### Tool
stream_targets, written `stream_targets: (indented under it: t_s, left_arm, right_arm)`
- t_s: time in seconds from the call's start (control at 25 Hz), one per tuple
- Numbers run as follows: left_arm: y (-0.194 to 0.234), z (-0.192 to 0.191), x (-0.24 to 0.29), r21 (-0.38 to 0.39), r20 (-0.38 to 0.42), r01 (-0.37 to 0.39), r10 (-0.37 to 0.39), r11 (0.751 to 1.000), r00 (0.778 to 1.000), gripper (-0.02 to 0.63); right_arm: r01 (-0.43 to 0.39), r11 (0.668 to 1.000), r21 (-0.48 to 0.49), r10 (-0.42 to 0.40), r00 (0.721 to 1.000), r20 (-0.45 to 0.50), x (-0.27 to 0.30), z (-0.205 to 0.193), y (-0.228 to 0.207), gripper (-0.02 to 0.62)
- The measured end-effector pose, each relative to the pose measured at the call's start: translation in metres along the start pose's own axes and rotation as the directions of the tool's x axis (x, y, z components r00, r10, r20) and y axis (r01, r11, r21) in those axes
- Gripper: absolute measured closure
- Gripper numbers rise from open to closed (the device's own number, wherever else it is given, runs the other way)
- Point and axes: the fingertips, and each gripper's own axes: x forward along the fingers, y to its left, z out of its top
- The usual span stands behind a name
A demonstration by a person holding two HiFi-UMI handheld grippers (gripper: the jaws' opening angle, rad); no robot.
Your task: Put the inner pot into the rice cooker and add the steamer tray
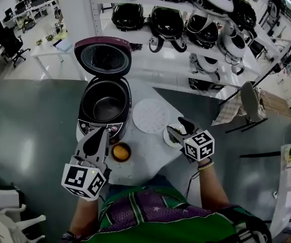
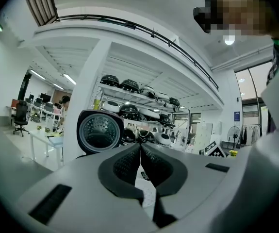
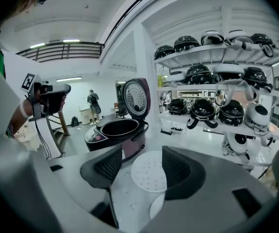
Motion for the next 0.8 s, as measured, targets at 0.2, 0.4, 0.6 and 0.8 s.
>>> stream_targets:
  t_s: [0.2,0.4,0.6,0.8]
  left_arm:
    - [-0.011,-0.010,0.023,-0.002,-0.029,-0.033,0.033,0.999,0.999,0.583]
    - [-0.014,-0.019,0.041,0.004,-0.053,-0.072,0.073,0.997,0.996,0.583]
    - [-0.013,-0.028,0.052,-0.008,-0.078,-0.116,0.115,0.993,0.990,0.583]
    - [-0.007,-0.038,0.061,-0.010,-0.095,-0.156,0.154,0.988,0.983,0.583]
  right_arm:
    - [-0.049,0.998,0.028,0.051,0.996,-0.075,0.036,-0.034,-0.032,0.364]
    - [-0.053,0.995,0.089,0.064,0.990,-0.124,0.069,-0.067,-0.069,0.379]
    - [-0.040,0.990,0.137,0.065,0.981,-0.183,0.100,-0.101,-0.100,0.391]
    - [-0.044,0.988,0.145,0.075,0.973,-0.217,0.127,-0.120,-0.119,0.396]
